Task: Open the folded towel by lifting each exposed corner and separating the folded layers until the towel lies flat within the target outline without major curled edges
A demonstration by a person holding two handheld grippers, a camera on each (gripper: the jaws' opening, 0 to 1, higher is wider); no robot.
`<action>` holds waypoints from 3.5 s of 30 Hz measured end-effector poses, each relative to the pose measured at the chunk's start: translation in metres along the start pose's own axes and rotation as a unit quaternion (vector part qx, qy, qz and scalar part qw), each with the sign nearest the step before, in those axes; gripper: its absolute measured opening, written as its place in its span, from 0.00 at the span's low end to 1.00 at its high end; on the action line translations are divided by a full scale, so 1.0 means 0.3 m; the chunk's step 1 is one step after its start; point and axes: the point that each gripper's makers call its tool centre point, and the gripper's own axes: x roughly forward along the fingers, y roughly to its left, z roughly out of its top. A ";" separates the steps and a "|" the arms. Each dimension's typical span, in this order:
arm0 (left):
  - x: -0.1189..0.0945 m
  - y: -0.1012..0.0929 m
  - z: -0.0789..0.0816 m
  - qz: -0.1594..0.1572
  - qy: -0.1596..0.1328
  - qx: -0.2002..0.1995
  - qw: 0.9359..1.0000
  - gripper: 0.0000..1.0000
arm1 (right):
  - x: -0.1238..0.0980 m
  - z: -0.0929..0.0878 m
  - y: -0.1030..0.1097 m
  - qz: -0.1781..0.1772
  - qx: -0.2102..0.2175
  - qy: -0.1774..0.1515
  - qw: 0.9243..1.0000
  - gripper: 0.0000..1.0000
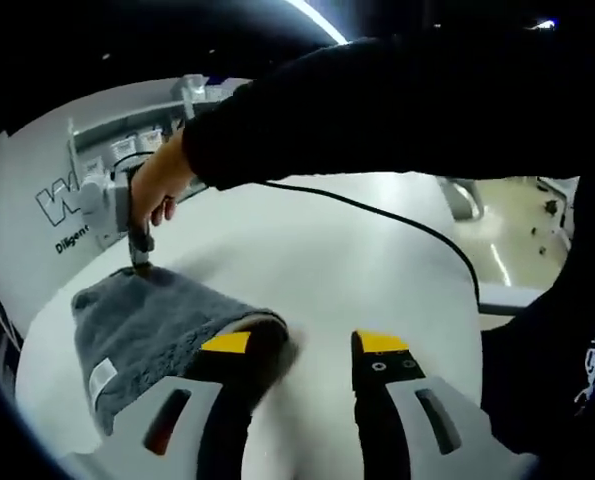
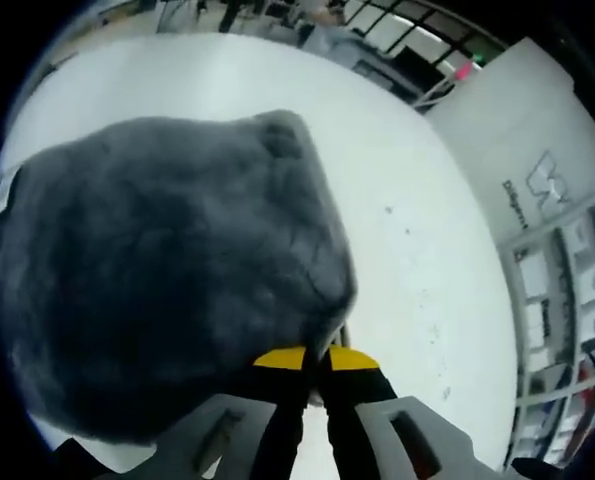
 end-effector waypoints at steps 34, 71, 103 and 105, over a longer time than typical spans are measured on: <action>-0.181 0.256 0.024 0.128 -0.064 -0.105 0.984 1.00 | -0.038 -0.003 -0.032 -0.032 -0.009 0.002 0.999 0.20; -0.322 0.443 0.014 0.217 -0.081 -0.120 0.965 1.00 | -0.491 0.042 0.058 -0.120 0.200 -0.200 0.952 1.00; -0.397 0.469 0.002 0.223 -0.099 -0.155 0.957 1.00 | -0.800 -0.093 0.423 -0.202 0.238 -0.304 0.900 1.00; -0.398 0.462 -0.007 0.221 -0.095 -0.156 0.958 1.00 | -0.817 -0.098 0.438 -0.210 0.234 -0.303 0.900 1.00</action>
